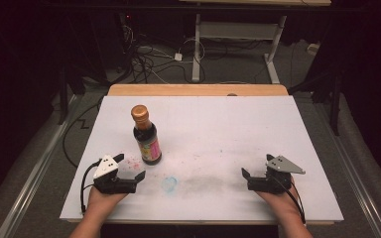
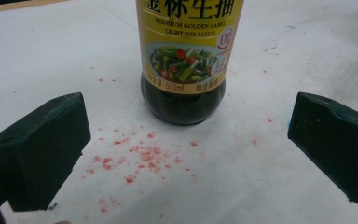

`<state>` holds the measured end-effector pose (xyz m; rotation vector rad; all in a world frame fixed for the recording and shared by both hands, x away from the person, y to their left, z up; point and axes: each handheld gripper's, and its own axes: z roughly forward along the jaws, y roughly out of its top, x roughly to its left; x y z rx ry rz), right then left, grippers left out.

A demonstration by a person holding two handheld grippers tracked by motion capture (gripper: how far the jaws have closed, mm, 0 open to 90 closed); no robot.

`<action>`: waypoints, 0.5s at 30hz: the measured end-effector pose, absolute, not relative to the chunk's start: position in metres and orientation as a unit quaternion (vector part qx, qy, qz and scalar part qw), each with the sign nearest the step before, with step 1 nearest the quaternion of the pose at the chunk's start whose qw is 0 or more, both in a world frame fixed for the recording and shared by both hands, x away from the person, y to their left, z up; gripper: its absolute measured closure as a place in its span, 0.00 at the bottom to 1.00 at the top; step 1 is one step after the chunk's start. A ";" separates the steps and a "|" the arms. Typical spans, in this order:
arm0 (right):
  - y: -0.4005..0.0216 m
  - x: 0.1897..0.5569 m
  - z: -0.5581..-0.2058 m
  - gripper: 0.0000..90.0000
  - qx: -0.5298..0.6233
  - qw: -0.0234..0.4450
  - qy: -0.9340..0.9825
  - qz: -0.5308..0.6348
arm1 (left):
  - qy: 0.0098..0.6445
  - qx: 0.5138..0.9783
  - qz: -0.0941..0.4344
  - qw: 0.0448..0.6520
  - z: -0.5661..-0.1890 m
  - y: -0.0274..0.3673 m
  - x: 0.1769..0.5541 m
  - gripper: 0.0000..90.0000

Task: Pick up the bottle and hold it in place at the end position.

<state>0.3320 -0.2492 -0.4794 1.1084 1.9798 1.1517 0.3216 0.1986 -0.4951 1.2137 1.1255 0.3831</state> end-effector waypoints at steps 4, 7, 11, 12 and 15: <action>-0.251 0.331 -0.478 0.00 0.415 0.298 0.741 0.437 | 0.496 0.539 0.173 0.659 -0.496 0.197 0.321 0.00; -0.252 0.330 -0.477 0.00 0.416 0.299 0.740 0.437 | 0.497 0.541 0.173 0.656 -0.496 0.197 0.322 0.00; -0.253 0.331 -0.475 0.00 0.417 0.302 0.736 0.440 | 0.494 0.542 0.171 0.658 -0.496 0.197 0.321 0.00; -0.253 0.331 -0.475 0.00 0.418 0.301 0.736 0.440 | 0.493 0.542 0.170 0.659 -0.496 0.197 0.321 0.00; -0.252 0.331 -0.474 0.00 0.414 0.302 0.737 0.442 | 0.492 0.540 0.167 0.662 -0.495 0.198 0.320 0.00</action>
